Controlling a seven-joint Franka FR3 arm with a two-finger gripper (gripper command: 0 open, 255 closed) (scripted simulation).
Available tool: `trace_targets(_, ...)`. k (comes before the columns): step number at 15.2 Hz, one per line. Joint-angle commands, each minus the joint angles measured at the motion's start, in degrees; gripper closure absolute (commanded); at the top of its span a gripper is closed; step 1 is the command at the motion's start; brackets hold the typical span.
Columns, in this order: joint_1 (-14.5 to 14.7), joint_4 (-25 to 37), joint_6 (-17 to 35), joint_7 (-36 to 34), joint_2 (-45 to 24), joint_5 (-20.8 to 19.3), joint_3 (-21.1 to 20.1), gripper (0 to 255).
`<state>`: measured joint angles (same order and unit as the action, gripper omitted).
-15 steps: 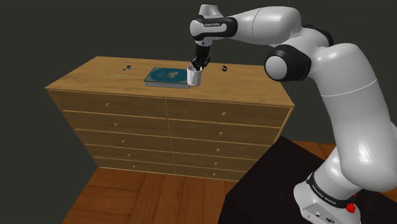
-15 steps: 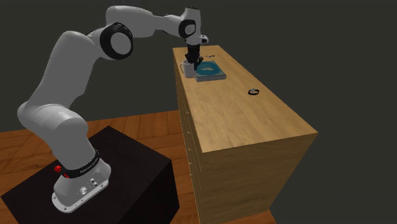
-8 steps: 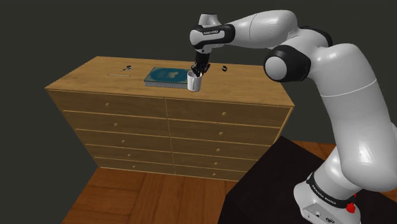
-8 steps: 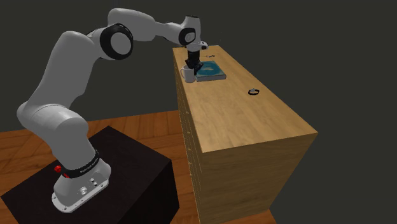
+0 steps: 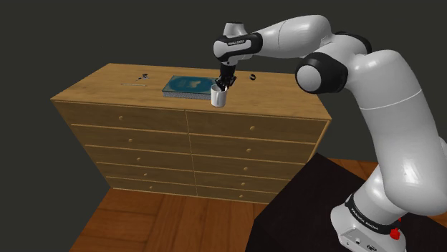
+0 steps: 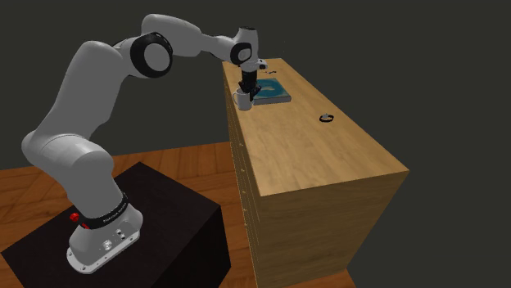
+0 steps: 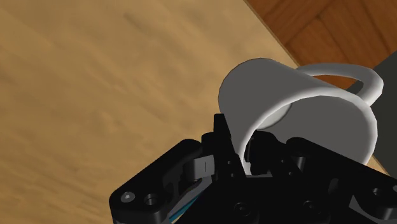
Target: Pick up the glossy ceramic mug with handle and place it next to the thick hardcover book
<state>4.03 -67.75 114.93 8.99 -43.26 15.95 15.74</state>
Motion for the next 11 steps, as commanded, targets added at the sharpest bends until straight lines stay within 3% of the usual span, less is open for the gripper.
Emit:
trace_targets(1, 0.0, 0.0, 0.0, 0.0, 0.0, 0.0, 0.0, 255)
trace_targets(4, 0.0, 0.0, 0.0, 0.0, 0.0, 0.0, 0.0, 255)
trace_targets(5, 0.0, 0.0, 0.0, 0.0, 0.0, 0.0, 0.0, 0)
trace_targets(11, 0.0, 0.5, -1.3, -0.1, 0.8, -0.2, 0.2, 0)
